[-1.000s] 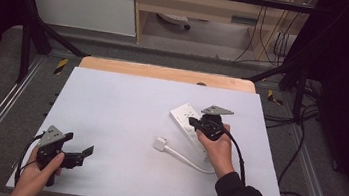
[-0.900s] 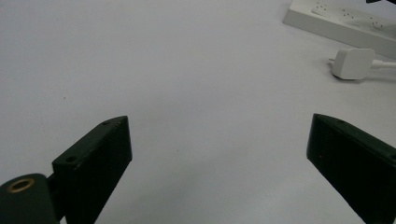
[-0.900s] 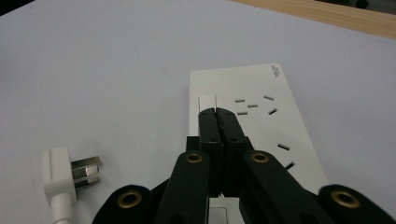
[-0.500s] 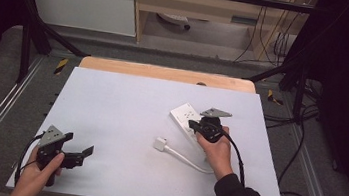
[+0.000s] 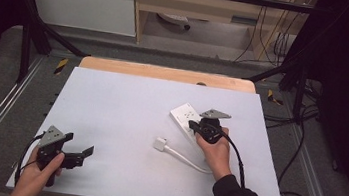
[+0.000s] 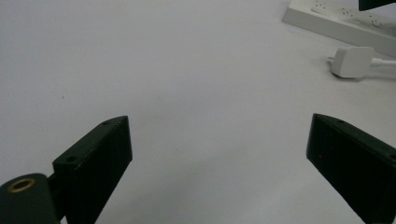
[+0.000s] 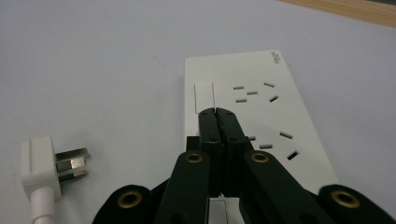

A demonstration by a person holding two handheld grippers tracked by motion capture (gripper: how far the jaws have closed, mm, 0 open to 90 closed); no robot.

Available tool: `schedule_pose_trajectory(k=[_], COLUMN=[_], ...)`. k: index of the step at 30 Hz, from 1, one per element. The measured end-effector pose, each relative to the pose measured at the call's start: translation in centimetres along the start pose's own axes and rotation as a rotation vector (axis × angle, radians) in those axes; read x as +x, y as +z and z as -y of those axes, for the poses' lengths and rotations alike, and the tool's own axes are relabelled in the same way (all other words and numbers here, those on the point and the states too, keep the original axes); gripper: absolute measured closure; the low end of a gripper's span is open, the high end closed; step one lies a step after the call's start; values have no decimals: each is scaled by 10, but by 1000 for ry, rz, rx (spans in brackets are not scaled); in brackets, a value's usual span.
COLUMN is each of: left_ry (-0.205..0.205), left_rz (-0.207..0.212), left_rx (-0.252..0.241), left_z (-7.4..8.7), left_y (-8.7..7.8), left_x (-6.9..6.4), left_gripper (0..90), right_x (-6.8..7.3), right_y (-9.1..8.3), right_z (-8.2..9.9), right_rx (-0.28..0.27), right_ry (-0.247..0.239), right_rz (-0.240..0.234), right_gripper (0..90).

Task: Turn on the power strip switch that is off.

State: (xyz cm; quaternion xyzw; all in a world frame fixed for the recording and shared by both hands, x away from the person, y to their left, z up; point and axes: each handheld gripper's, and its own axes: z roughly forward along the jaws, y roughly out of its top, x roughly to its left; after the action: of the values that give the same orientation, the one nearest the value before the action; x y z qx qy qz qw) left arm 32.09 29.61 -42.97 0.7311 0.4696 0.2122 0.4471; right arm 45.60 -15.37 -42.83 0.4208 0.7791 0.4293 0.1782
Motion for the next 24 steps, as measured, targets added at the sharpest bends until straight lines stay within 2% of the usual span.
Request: schedule_pose_trajectory(k=[7,24], left_ry=[1,3], left_rz=[0,-2], left_rx=[0,2], left_z=[0,0], left_y=[0,0], left_x=[0,0], left_gripper=[69,69], right_x=[-3,0], right_y=[2,5], right_z=[6,9], right_rx=[2,16], right_ry=[16,-6], right_rz=[2,0], right_gripper=[900,900])
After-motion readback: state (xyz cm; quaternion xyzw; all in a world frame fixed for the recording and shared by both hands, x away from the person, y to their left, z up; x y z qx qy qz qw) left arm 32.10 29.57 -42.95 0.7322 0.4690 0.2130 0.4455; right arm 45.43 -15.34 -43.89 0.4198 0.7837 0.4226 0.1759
